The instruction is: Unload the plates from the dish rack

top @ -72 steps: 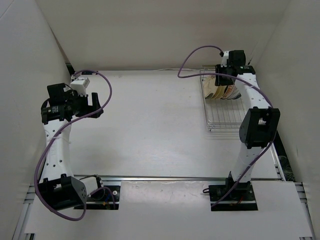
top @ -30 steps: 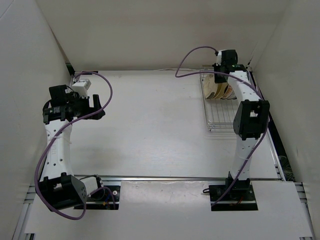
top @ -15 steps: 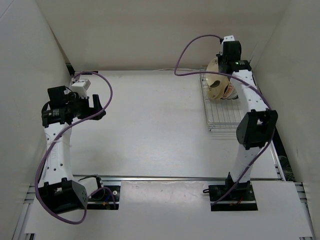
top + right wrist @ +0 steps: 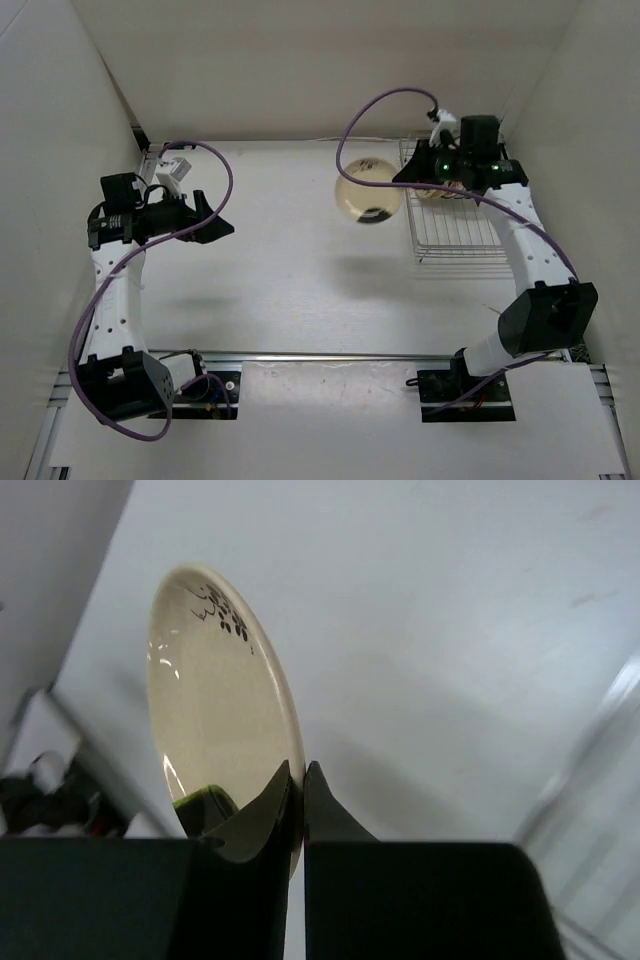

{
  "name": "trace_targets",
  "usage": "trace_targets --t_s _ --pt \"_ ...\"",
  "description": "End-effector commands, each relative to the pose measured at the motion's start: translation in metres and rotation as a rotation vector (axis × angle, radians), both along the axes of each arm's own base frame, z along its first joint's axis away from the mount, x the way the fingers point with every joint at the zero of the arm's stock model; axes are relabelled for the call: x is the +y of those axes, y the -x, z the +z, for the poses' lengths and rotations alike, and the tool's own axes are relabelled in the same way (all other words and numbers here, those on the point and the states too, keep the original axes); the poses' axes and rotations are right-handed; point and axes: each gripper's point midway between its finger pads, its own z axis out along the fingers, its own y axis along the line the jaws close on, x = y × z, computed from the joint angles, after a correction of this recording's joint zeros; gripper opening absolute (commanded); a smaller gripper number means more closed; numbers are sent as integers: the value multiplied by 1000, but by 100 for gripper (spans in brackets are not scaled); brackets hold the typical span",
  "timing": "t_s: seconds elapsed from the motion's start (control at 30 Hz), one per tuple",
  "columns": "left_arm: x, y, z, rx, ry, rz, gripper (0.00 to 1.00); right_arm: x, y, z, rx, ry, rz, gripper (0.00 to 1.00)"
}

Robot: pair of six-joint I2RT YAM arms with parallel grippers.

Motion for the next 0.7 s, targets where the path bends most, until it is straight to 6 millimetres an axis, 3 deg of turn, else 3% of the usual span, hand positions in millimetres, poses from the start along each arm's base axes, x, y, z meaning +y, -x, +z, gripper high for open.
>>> trace_targets --t_s 0.0,0.1,0.23,0.3,0.33,0.4,0.43,0.57,0.67 --pt "-32 20 12 27 204 -184 99 60 70 -6 233 -276 346 0" --pt "-40 21 8 100 287 -220 99 70 76 -19 266 -267 374 0" --pt "-48 13 -3 180 318 -238 99 80 66 -34 320 -269 395 0" --pt "-61 12 -14 221 291 -274 99 96 65 -29 313 -271 442 0" --pt "-65 12 -17 236 292 -286 99 102 61 -38 329 -264 456 0" --pt "-64 3 -23 263 299 -283 99 121 59 -35 315 -251 495 0" --pt "-63 -1 -28 275 302 -281 99 130 56 -45 340 -246 509 0" --pt "-62 -19 -29 297 320 -282 99 168 54 -53 342 -228 583 0" --pt "-62 -24 -34 318 325 -280 99 181 48 -67 374 -223 585 0"
